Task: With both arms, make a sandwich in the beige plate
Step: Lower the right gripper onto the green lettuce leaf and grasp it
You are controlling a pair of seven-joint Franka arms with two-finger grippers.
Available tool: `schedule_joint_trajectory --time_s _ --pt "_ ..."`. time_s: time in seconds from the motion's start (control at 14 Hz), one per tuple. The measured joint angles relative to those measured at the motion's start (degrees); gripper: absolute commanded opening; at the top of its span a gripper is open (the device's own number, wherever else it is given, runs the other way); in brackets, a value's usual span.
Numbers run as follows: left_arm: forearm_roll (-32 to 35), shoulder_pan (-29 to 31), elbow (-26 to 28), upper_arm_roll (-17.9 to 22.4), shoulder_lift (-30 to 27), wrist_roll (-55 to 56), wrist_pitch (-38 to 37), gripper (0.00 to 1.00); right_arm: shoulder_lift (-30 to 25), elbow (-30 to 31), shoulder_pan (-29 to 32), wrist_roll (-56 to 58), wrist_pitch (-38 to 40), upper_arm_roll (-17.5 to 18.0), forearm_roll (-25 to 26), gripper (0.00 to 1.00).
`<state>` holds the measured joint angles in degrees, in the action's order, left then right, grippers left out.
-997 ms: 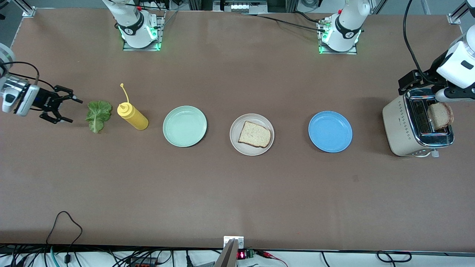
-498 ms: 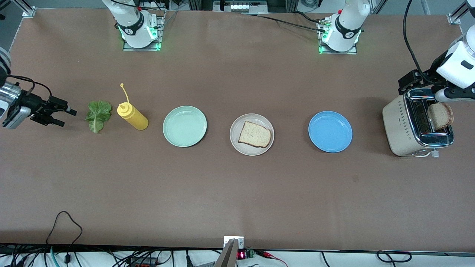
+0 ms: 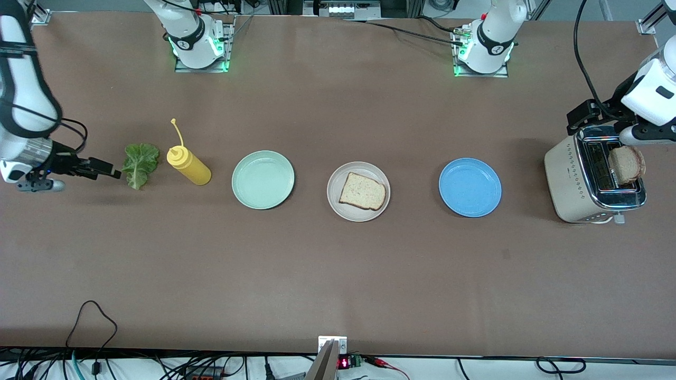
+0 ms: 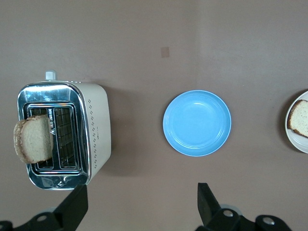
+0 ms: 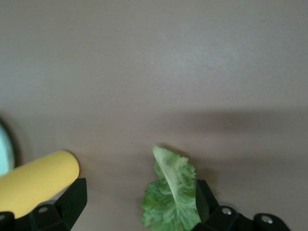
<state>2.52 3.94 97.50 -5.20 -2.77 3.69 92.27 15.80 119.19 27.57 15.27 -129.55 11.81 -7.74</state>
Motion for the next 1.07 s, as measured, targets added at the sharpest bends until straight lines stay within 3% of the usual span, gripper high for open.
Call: schedule_joint_trajectory --time_s 0.36,0.64,0.93,1.07 --pt "0.0 -0.2 0.0 -1.1 -0.5 0.0 0.0 1.00 4.0 0.5 -0.8 -9.0 -3.3 0.9 9.3 1.00" --pt "-0.1 -0.2 0.0 -1.5 -0.6 0.0 1.3 1.00 8.2 0.7 -0.8 -10.3 -5.6 0.9 11.3 0.98" --pt "-0.1 0.3 0.0 -1.4 -0.6 0.0 2.5 1.00 10.3 0.8 -0.8 -10.3 -6.5 0.9 12.9 0.65" --pt "-0.1 0.4 0.0 -1.4 -0.6 0.0 2.5 1.00 10.8 1.0 -0.8 -10.5 -7.1 0.9 16.4 0.39"
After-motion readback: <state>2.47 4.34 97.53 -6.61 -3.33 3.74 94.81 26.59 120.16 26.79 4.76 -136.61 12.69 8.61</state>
